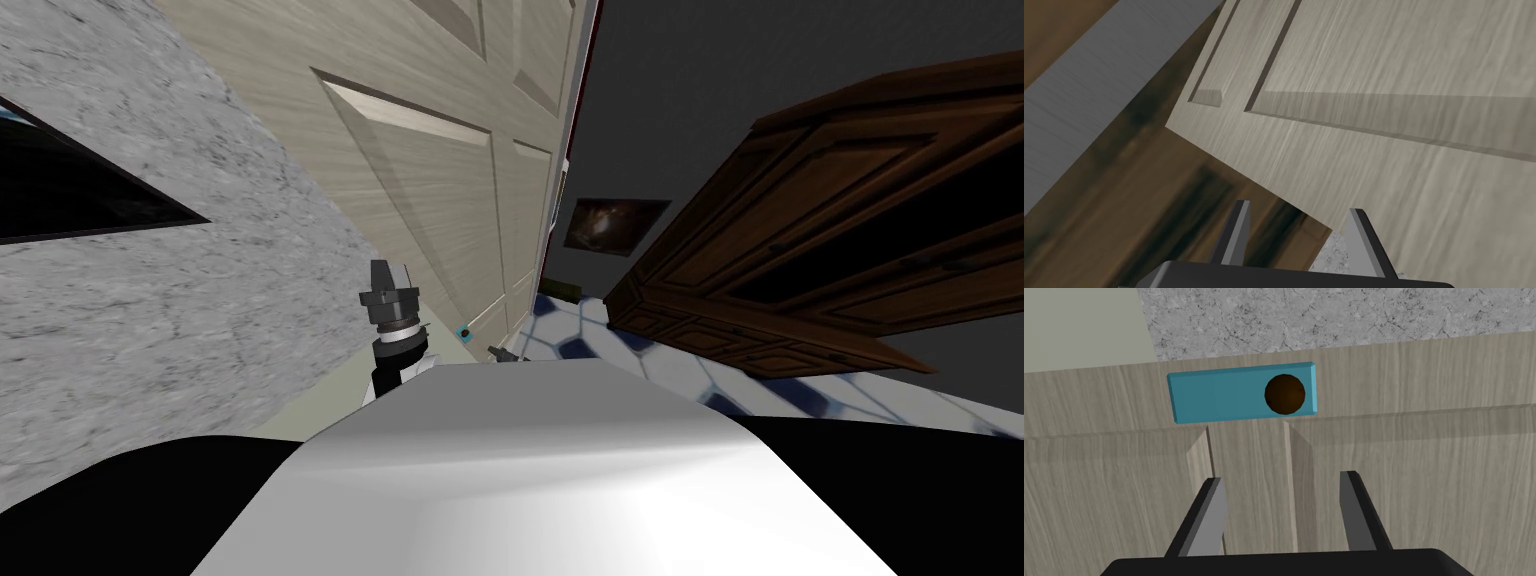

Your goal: Push the door open

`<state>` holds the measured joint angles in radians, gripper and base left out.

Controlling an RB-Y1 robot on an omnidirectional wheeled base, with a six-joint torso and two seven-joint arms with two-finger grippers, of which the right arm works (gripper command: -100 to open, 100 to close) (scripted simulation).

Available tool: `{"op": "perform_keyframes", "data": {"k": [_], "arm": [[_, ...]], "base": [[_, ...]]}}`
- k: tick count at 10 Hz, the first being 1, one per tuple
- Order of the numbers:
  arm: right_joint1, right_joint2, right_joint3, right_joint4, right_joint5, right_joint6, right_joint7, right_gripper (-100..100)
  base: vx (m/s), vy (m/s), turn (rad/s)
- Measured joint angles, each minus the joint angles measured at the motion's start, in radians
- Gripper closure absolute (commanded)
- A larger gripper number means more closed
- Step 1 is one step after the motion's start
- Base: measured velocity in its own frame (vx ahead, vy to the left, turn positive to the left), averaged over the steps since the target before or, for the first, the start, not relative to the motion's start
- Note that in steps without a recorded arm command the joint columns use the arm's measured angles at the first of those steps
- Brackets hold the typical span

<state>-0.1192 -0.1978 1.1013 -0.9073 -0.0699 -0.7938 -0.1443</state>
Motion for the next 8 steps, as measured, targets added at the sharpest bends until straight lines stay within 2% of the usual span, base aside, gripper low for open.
{"op": "perform_keyframes", "data": {"k": [4,5,6,8], "arm": [[0.0,-0.001,0.0,0.0,0.0,0.0,0.0,100],[0.0,-0.001,0.0,0.0,0.0,0.0,0.0,-100],[0.005,0.002,-0.015,-0.006,-0.001,0.008,0.005,-100],[0.006,0.026,-0.057,0.022,-0.005,0.012,0.019,-100]], "base": [[-0.008,-0.014,0.0],[-0.023,0.067,-0.069],[-0.047,0.147,-0.107],[-0.078,0.149,-0.075]]}}
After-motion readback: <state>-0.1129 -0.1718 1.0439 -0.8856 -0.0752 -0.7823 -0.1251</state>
